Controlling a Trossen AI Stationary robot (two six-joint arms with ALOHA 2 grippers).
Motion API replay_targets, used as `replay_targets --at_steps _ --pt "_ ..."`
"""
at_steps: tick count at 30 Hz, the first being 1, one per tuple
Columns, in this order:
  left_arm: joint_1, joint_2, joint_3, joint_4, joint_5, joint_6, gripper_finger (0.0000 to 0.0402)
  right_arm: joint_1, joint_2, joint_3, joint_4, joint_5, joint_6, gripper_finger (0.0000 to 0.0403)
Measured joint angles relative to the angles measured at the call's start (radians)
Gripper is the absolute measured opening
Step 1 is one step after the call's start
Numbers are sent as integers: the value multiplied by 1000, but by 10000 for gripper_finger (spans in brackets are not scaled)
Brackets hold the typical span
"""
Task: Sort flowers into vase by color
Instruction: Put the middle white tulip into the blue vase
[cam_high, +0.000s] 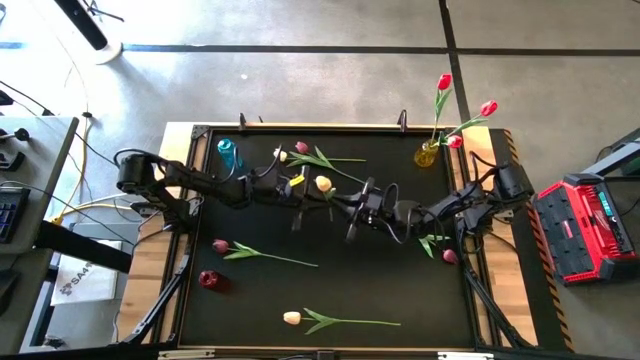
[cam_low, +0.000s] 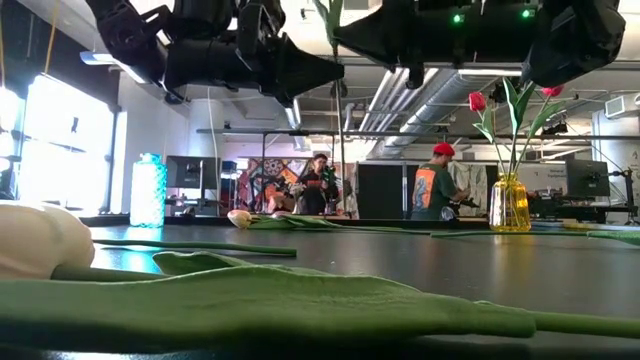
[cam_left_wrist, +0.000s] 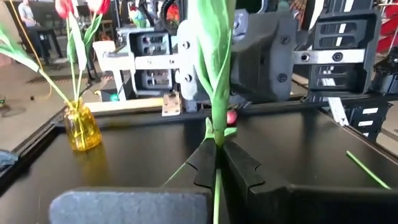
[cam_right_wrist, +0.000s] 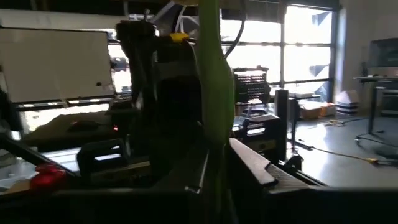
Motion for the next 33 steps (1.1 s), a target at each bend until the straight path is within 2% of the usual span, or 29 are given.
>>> replay_targets --at_steps 4,9,12,16,24,28,33 --pt "24 -42 1 -100 -18 -9 1 23 -1 -1 -2 118 -39 69" --pt "71 -188 1 -341 -178 43 0 68 -2 -1 -11 385 -57 98" --pt "120 -304 1 -469 -231 54 0 95 -2 -1 -49 472 -52 108" --pt "217 -481 1 -620 -262 71 0 123 -2 -1 -148 487 37 110" --pt "419 -816 1 -870 -400 71 0 133 -2 -1 -401 506 270 110" --pt "474 -923 1 -966 -407 38 0 118 -2 -1 -487 504 365 110" --pt "499 -981 1 -1027 -414 24 0 100 -2 -1 -525 484 413 110"
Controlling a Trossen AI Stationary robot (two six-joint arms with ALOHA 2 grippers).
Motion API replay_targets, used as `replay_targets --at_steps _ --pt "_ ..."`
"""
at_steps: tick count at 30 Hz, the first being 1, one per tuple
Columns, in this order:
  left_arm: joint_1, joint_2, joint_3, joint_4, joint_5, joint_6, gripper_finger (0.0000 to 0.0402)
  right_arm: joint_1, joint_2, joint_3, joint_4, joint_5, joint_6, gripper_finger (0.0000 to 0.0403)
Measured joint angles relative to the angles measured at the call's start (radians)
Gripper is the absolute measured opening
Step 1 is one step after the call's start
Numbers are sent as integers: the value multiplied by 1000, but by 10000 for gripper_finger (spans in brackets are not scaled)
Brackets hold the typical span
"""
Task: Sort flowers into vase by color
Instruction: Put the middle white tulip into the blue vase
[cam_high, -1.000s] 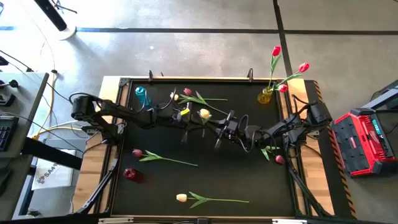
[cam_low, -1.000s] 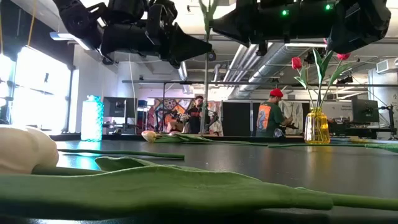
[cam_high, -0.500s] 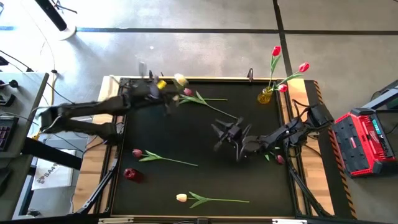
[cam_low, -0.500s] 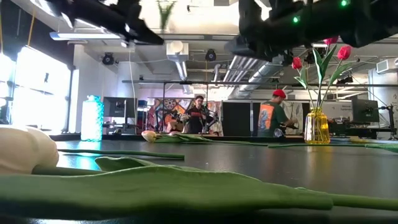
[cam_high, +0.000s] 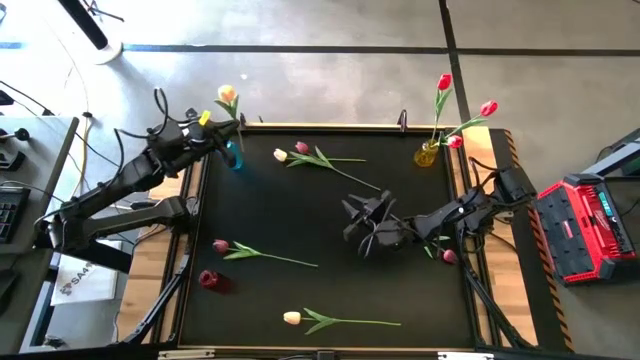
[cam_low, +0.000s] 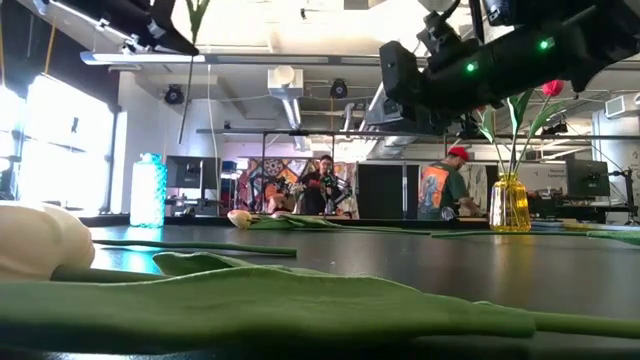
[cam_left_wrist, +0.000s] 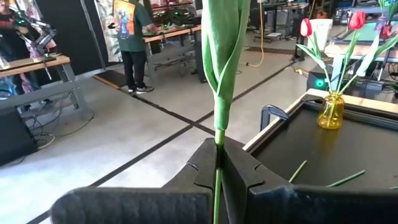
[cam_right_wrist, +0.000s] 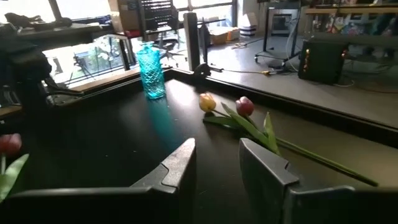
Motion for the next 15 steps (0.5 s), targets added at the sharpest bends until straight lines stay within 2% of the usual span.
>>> replay_targets --at_steps 15 --pt "4 -6 -1 2 0 -8 0 -14 -1 0 -34 -61 23 110"
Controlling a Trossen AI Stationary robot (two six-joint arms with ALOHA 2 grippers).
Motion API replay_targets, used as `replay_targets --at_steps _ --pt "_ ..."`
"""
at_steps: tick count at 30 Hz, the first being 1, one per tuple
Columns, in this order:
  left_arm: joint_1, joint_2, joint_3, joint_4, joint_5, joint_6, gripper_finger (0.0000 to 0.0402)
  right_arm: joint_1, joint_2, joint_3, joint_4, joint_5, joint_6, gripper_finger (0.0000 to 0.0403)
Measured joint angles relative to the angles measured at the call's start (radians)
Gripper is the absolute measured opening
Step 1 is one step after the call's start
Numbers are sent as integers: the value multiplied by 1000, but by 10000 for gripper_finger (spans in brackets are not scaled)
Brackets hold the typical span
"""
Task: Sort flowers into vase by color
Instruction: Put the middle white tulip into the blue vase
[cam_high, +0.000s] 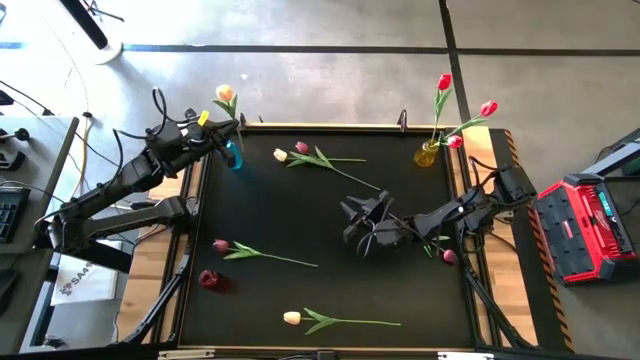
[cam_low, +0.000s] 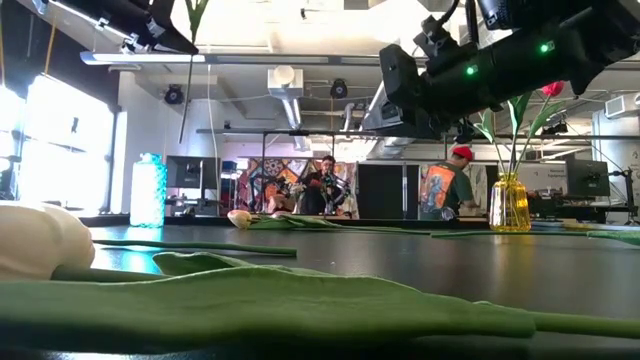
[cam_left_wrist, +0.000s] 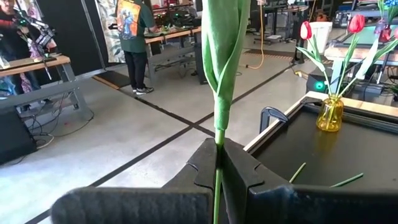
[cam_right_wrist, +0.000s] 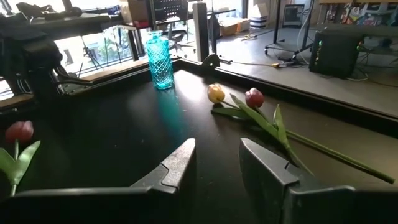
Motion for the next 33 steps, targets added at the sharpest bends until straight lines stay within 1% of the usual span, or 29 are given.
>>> replay_targets --at_steps 9,20,25,28,33 --pt "0 3 0 1 0 -9 0 0 0 0 0 -1 0 110" --pt "0 40 -1 17 0 -15 0 0 0 0 -26 -17 3 110" --pt "-1 45 -1 31 26 -25 0 -6 0 0 -31 -26 2 110" --pt "0 45 -1 35 26 -15 0 -6 0 0 -33 -27 0 110" --pt "30 46 -1 35 7 -4 0 -6 0 0 -36 -27 -1 110"
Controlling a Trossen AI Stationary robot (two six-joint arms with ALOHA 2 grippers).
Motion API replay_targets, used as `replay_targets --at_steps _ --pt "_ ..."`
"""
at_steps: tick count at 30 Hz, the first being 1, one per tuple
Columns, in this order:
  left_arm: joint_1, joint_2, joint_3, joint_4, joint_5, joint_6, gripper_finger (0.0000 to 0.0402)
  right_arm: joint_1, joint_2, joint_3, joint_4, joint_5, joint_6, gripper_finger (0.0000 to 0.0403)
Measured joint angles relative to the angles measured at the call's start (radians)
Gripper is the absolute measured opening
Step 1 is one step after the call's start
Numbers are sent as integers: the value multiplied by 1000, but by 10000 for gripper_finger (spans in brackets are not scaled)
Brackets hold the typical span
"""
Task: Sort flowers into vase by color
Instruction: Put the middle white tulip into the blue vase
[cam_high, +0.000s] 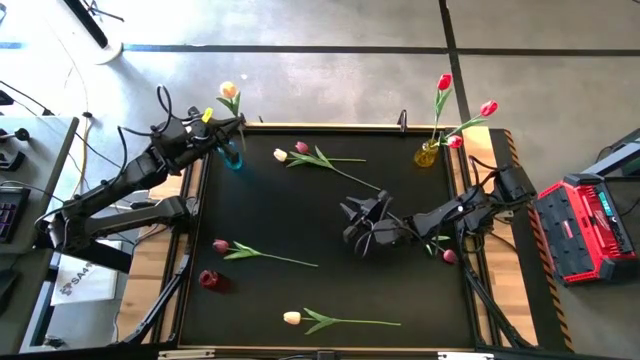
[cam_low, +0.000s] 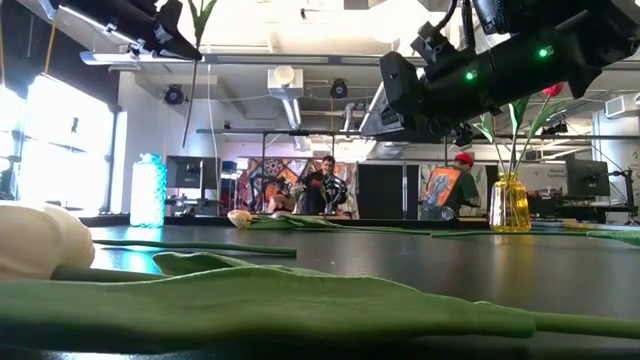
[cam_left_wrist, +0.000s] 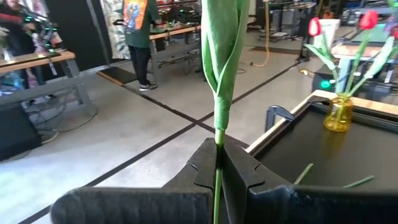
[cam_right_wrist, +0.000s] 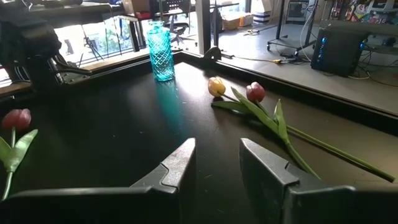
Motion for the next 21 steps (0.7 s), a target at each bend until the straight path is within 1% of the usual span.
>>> replay_targets --at_steps 9,11,13,15,17,21 --pt "90 34 0 12 18 14 0 0 0 0 -10 0 1 110" --pt "120 25 0 14 0 14 0 0 0 0 -20 0 3 110" --pt "159 -1 0 30 -41 9 0 0 0 0 -25 0 7 110" --pt "201 -33 0 37 -55 -6 0 -4 0 0 -30 0 14 110" --pt "239 -52 0 4 -35 -23 0 -5 0 0 -33 -1 15 110" --pt "295 -47 -1 -105 5 -54 0 -7 0 0 -40 -1 23 110"
